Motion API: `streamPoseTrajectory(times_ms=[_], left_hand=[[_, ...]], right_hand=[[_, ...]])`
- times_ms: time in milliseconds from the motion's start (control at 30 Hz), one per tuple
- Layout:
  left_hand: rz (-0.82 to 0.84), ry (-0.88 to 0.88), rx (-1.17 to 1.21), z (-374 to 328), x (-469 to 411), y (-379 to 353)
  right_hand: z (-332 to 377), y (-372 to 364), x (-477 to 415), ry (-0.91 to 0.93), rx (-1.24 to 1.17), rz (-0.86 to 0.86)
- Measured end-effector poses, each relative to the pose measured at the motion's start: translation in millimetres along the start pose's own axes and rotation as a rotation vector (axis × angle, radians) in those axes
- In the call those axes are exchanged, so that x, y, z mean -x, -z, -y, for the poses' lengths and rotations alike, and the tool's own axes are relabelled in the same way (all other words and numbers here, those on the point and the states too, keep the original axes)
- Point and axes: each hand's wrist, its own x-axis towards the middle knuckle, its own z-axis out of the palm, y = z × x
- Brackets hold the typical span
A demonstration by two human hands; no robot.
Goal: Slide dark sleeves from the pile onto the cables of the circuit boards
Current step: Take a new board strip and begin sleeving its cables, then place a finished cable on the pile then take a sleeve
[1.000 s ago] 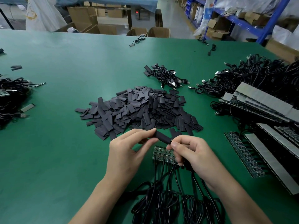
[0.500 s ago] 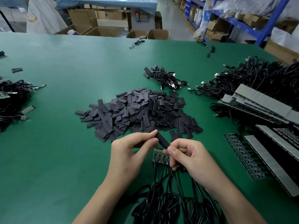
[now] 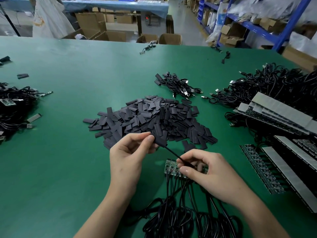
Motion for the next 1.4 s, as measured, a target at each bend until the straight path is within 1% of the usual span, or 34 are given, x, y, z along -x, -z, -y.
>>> streamPoseTrajectory(times_ms=[100, 200, 300, 400, 500, 633, 733, 800, 900, 967, 1067, 1133, 1200, 1267, 1400], left_hand=[[-0.082, 0.002, 0.037, -3, -4, 5], [-0.152, 0.037, 0.089, -5, -10, 11], [-0.183, 0.056, 0.106, -6, -13, 14], [-0.211, 0.062, 0.094, -5, -15, 16], [-0.216, 0.077, 0.059, -3, -16, 17], [-0.205, 0.123, 0.075, -2, -16, 18], [-0.206, 0.149, 0.095, -2, -18, 20], [-0.162, 0.172, 0.067, -1, -18, 20], [-0.031, 0.196, -0.088, -1, -16, 17], [0.080, 0.120, -0.306, 2, -14, 15], [0.323, -0.112, -0.737, 5, -10, 13], [0.478, -0.152, -0.944, 8, -5, 11], [0.555, -0.170, -1.093, 9, -2, 10], [0.588, -0.185, -1.180, 10, 0, 11], [0.639, -0.178, -1.182, 10, 0, 11]], right_hand=[[-5, -1, -2, -0.005, 0.054, 0.010], [-9, -2, -3, -0.004, 0.055, -0.003], [-10, -1, -2, 0.016, 0.049, 0.016], [-10, -5, -3, 0.068, 0.143, 0.065], [-10, -10, -3, 0.122, 0.189, 0.049], [-9, -10, -1, 0.114, 0.084, -0.016], [-5, -4, -2, 0.053, -0.101, -0.049], [-3, 1, -4, 0.031, -0.265, -0.062], [2, 11, -13, 0.010, -0.343, -0.172], [8, 19, -27, -0.021, -0.358, -0.269], [15, 34, -68, -0.048, -0.286, -0.383], [18, 47, -103, -0.061, -0.211, -0.442], [22, 59, -142, -0.081, -0.139, -0.489], [25, 70, -180, -0.103, -0.085, -0.514], [29, 81, -244, -0.174, -0.035, -0.506]])
